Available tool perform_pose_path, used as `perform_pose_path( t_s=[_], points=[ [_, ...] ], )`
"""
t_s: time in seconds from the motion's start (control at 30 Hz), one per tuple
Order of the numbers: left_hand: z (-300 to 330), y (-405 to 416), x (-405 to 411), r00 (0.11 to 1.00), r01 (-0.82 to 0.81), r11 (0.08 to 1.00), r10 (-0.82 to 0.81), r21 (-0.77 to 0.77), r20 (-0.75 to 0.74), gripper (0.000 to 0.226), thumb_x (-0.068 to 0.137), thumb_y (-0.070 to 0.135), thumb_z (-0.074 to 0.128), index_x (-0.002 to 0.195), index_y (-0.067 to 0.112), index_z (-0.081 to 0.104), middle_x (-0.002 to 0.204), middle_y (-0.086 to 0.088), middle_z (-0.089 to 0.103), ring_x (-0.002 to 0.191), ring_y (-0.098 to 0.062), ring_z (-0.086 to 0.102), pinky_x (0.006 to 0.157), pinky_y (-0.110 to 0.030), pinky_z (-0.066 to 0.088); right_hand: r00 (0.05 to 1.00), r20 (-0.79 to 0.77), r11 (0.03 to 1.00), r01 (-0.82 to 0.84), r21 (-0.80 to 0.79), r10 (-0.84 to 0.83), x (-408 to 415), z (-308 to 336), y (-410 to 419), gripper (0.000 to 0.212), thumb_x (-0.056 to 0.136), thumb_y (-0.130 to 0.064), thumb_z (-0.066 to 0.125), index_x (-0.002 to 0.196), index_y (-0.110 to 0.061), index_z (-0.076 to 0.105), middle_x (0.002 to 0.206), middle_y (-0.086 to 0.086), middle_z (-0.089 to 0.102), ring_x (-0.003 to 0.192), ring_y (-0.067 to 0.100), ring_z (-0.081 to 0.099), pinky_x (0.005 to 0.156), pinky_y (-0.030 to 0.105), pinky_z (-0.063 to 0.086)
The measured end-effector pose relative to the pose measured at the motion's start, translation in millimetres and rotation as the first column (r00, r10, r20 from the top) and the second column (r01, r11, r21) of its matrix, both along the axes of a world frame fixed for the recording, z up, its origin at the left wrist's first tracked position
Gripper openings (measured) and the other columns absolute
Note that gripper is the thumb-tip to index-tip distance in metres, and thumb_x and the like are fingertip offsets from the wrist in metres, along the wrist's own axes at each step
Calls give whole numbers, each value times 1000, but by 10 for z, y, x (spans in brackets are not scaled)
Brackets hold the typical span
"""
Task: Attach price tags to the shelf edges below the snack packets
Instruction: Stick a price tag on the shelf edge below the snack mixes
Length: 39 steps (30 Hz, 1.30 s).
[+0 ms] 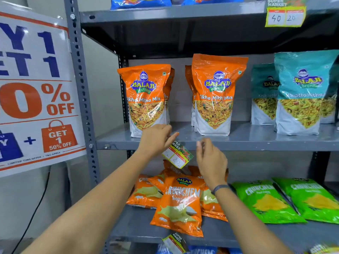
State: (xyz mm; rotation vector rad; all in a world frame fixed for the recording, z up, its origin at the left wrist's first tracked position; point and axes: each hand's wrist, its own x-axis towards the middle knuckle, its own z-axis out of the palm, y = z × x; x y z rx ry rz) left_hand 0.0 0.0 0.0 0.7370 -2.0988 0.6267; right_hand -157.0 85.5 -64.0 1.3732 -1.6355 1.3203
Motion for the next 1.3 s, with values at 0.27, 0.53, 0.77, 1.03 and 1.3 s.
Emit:
perform_pose_path(
  t_s=[0.27,0.53,0.77,1.03,1.3],
  points=[
    [-53,35,-87,990,-138,973,136,186,24,41,96,40,45,71,13,63,73,-11,70,73,-28,64,42,-23,19,708,547,822,-567,63,446,130,-38,-238,20,84,-22,66,88,-19,47,81,6,63,75,18,61,61,17,46],
    [-113,80,-99,993,-50,913,87,405,-74,41,99,33,43,63,13,50,69,-13,62,72,-31,60,54,-30,33,721,551,822,-560,106,420,66,87,-229,14,84,-13,66,84,-14,51,81,11,65,71,15,59,54,16,41],
    [-274,45,102,999,-6,890,20,456,-26,39,93,35,55,63,10,56,61,-5,53,71,-27,53,50,-28,29,856,380,862,-454,224,351,-5,130,-128,20,82,-19,69,96,-8,59,83,9,68,78,19,62,60,25,46],
    [-411,26,125,998,-58,965,50,256,35,32,92,38,55,84,10,69,85,-9,67,88,-26,58,61,-32,42,938,242,904,-314,289,249,-26,152,-104,18,81,-30,69,83,-13,65,84,8,72,78,21,64,65,36,53],
    [-290,62,88,992,-62,948,92,311,-83,31,93,36,54,81,9,65,83,-9,64,81,-29,61,55,-28,33,898,331,925,-351,147,288,-63,241,-158,17,78,-24,73,72,-10,66,64,2,61,60,14,52,52,24,41]
  ],
)
